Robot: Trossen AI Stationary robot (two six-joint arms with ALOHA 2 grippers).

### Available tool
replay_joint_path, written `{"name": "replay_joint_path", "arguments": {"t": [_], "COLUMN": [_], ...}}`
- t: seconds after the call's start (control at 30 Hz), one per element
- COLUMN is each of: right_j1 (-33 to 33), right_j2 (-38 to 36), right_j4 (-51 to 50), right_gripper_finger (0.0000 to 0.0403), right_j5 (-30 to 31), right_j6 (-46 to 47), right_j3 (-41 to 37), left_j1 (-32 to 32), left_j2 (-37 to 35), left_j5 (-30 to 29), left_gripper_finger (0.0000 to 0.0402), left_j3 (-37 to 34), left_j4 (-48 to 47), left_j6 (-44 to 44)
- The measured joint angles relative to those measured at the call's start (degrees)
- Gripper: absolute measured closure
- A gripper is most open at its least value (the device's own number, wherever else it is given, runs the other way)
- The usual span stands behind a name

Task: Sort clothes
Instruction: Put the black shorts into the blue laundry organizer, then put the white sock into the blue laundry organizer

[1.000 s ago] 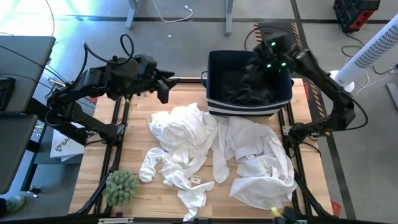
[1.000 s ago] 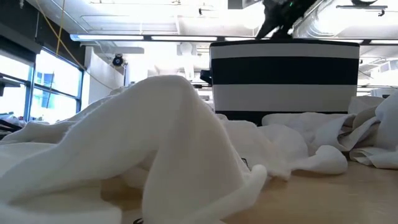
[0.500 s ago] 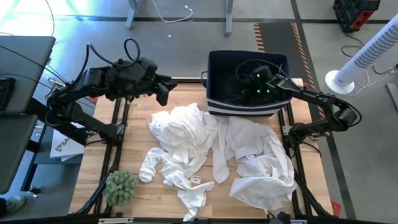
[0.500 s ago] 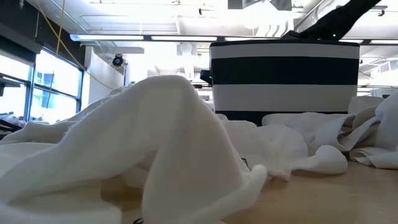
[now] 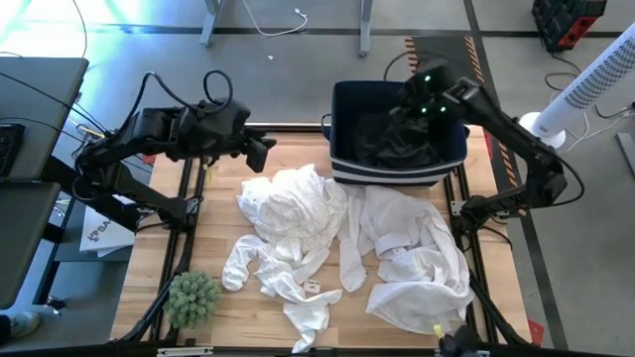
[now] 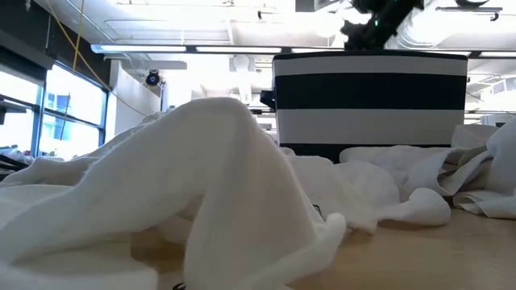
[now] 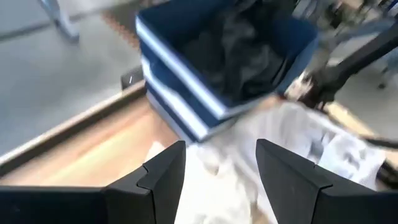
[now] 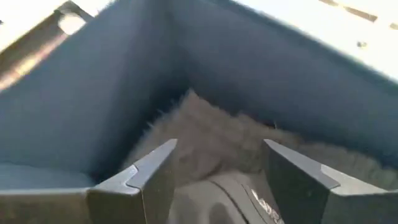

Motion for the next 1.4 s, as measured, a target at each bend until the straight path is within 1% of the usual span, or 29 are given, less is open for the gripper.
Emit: {"name": "replay_joint_path", "arguments": {"t": [0.13,0.23,0.33,0.4,0.47,0.57,0.63,0.7,0.8,0.9,1.07,1.17,1.27,1.33,1.4], "right_j1": [1.25,3.22,4.81,5.46,5.74,5.04,4.12,3.36,2.85,2.93,4.73,6.49,8.21,9.34,10.35], "right_j2": [0.02,0.00,0.07,0.04,0.07,-0.04,-0.21,-0.31,-0.84,-2.01,-5.56,-8.00,-9.63,-10.39,-11.09], "right_j4": [0.11,0.15,0.21,2.02,5.46,13.97,18.29,18.34,12.17,6.23,3.06,3.38,3.61,3.61,3.59], "right_gripper_finger": [0.0179,0.0179,0.0179,0.0179,0.0179,0.0179,0.0179,0.0179,0.0179,0.0179,0.0179,0.0179,0.0179,0.0179,0.0179], "right_j5": [-2.67,-2.92,-2.88,-2.48,-1.13,1.46,1.48,1.42,2.05,2.64,5.60,6.26,6.26,6.34,6.26], "right_j6": [-0.54,-3.28,-4.81,-4.37,-2.55,-0.66,-0.75,-0.64,1.08,0.25,-3.32,-3.65,-2.62,-2.11,-2.11], "right_j3": [2.20,-0.60,-7.28,-13.74,-20.86,-31.12,-35.38,-36.28,-32.60,-25.23,-10.09,-2.31,3.73,6.38,7.98], "left_j1": [0.00,-0.28,-0.99,-1.83,-2.66,-3.69,-4.42,-4.73,-5.22,-5.50,-6.83,-8.87,-10.70,-11.51,-12.08], "left_j2": [0.65,0.71,0.71,0.71,0.73,0.73,0.73,0.73,0.73,0.72,0.71,0.67,0.65,0.63,0.71], "left_j5": [2.82,4.62,5.36,5.37,5.41,5.95,6.17,6.85,7.34,7.49,10.33,12.22,18.01,23.52,29.46], "left_gripper_finger": [0.0209,0.0209,0.0209,0.0209,0.0209,0.0209,0.0209,0.0209,0.0209,0.0209,0.0209,0.0209,0.0209,0.0209,0.0210], "left_j3": [-1.94,-6.01,-10.29,-13.06,-15.29,-17.57,-18.47,-18.94,-19.46,-19.98,-21.97,-24.93,-29.31,-33.57,-38.30], "left_j4": [-4.89,-5.15,-5.13,-4.82,-4.67,-4.10,-3.72,-3.69,-3.66,-3.97,-4.82,-5.49,-7.36,-7.76,-7.42], "left_j6": [-2.84,-5.36,-8.30,-10.90,-12.75,-14.84,-15.68,-15.76,-15.72,-15.75,-18.51,-24.65,-33.86,-40.73,-45.40]}}
